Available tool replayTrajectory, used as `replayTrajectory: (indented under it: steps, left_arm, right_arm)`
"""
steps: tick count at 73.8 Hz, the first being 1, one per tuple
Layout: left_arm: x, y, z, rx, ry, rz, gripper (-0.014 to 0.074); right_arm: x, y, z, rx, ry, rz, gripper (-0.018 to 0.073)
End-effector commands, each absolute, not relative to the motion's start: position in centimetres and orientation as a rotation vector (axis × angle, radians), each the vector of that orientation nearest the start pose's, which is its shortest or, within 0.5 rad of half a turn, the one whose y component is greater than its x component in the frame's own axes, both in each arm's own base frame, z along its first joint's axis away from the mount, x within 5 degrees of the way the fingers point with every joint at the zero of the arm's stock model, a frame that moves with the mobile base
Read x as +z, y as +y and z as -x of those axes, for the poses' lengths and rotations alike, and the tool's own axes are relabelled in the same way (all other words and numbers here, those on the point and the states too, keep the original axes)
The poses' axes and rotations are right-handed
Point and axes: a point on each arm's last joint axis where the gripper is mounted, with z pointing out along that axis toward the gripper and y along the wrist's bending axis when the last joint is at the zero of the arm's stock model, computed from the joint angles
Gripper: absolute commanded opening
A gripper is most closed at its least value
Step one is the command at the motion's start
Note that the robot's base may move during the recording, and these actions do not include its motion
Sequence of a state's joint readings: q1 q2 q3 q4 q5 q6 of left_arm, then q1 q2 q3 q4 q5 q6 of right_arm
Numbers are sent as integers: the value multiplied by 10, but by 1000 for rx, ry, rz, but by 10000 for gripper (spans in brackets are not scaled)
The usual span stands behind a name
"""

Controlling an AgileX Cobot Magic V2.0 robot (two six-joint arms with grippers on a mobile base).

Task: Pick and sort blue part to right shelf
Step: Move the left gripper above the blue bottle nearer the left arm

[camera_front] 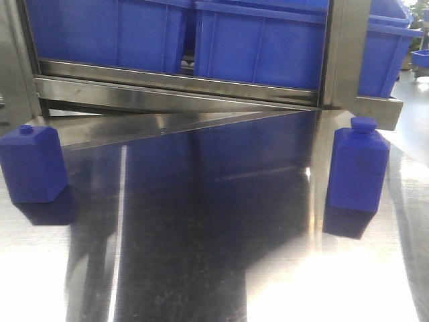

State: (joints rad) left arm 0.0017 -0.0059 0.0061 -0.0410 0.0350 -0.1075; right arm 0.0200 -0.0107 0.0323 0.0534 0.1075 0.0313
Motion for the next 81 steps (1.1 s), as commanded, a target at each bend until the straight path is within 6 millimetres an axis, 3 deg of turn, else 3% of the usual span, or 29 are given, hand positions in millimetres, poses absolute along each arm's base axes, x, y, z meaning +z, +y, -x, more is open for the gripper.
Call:
replayTrajectory:
  steps: [1, 45, 59, 81]
  left_arm:
    - [210, 0, -55, -125, 1427, 116, 127]
    - [218, 0, -53, -136, 1334, 105, 127]
    - [253, 0, -46, -135, 1254, 93, 127]
    - [325, -2, -41, -127, 1514, 87, 138]
  right_arm:
    - [210, 1, -54, 78, 1487, -43, 57]
    - [210, 1, -54, 77, 1488, -42, 57]
    - [210, 1, -54, 77, 1488, -42, 57]
    - [210, 1, -54, 78, 1486, -42, 57]
